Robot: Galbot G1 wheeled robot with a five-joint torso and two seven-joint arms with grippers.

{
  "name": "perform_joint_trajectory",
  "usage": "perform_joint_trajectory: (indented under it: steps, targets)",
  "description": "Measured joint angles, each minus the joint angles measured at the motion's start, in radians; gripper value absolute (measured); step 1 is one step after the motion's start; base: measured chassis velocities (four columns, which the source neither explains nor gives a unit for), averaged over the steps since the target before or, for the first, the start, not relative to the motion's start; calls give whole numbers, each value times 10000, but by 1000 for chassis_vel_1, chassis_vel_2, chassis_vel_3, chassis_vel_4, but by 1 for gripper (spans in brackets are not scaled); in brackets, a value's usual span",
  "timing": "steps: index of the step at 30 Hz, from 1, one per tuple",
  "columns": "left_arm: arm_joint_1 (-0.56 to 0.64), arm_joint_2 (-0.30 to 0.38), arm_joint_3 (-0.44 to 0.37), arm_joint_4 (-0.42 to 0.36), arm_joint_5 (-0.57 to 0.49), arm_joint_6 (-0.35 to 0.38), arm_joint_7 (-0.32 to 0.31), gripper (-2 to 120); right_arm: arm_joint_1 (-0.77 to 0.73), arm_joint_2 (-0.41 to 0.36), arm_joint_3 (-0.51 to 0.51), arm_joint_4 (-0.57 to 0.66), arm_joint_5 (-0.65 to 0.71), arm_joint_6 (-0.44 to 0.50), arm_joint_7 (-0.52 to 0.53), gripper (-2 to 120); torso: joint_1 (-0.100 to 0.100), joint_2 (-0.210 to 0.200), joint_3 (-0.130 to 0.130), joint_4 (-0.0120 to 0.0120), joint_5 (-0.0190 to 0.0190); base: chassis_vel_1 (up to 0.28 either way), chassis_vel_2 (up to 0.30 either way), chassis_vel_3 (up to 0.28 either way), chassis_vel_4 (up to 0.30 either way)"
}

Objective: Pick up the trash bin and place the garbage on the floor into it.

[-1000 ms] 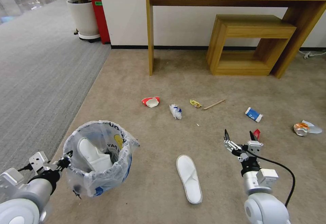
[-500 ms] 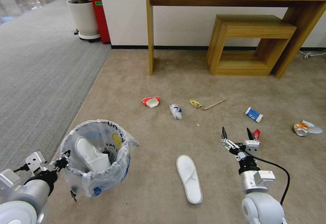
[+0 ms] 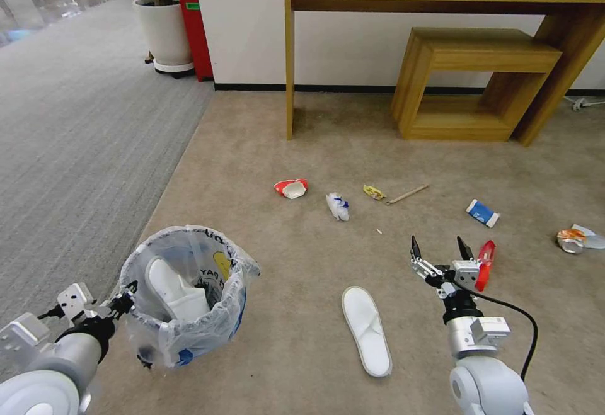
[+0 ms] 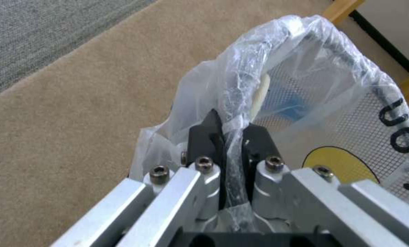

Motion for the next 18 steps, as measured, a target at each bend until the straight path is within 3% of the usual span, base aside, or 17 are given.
perform_joint_trajectory:
  steps: [18]
  targets:
    - [-65,77,-31,253,43,-22,76,3,-5,86,-7,-106,-23,33,-106,100,0,0,-1,1,-1,0,0,0,0]
